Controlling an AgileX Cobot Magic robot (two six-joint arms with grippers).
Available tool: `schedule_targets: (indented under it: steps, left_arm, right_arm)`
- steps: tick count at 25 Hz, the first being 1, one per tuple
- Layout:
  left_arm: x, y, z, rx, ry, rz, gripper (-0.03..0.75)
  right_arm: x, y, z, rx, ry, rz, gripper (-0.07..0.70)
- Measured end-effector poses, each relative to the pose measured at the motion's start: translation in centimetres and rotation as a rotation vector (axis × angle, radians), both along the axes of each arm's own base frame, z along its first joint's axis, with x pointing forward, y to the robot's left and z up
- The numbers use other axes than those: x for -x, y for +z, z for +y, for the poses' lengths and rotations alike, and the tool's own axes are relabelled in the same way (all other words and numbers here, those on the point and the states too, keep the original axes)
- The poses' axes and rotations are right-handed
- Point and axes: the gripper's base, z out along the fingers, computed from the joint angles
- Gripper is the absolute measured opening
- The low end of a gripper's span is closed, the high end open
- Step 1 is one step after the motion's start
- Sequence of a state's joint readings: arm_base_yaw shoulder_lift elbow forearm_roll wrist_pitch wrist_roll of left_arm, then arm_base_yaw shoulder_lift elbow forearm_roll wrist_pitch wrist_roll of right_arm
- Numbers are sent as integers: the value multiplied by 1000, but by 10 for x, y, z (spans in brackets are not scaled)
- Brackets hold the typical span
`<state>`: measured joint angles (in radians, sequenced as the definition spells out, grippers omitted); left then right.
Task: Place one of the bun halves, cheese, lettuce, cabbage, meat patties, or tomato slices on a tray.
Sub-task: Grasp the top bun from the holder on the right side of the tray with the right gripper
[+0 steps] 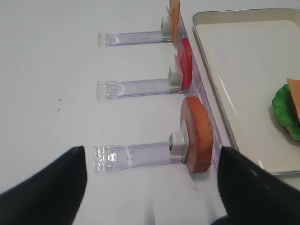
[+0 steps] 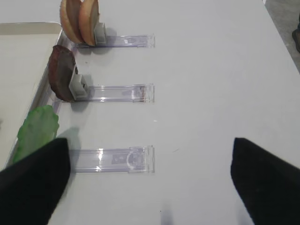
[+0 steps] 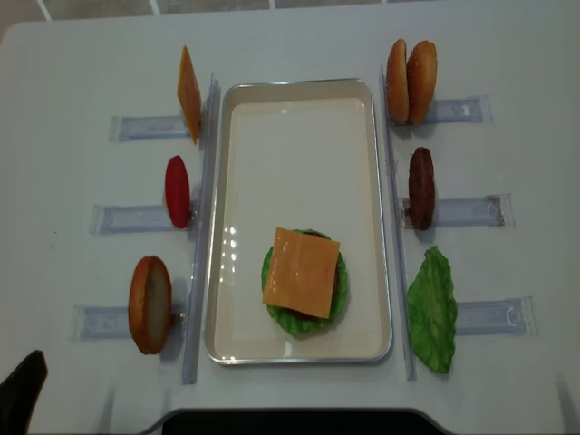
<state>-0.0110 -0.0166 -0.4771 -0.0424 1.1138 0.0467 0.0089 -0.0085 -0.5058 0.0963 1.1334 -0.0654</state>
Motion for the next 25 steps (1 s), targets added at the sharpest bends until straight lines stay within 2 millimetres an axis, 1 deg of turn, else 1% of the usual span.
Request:
schedule_targets:
  steps: [2,8,10,18,23,25]
  left_arm:
    - [0,0,0,0,0,0,677]
    - [0,0,0,0,0,0,677]
    - [0,0,0,0,0,0,677]
    - [0,0,0,0,0,0,662]
    - [0,0,0,0,0,0,627]
    - [0,0,0,0,0,0,612]
  right_arm:
    - [0,0,0,0,0,0,668]
    - [0,0,0,0,0,0,662]
    - [0,0,0,0,0,0,645]
    - [0,0,0,0,0,0,535]
    - [0,1,0,0,0,-4,508]
    - [0,4,0,0,-1,-26,506]
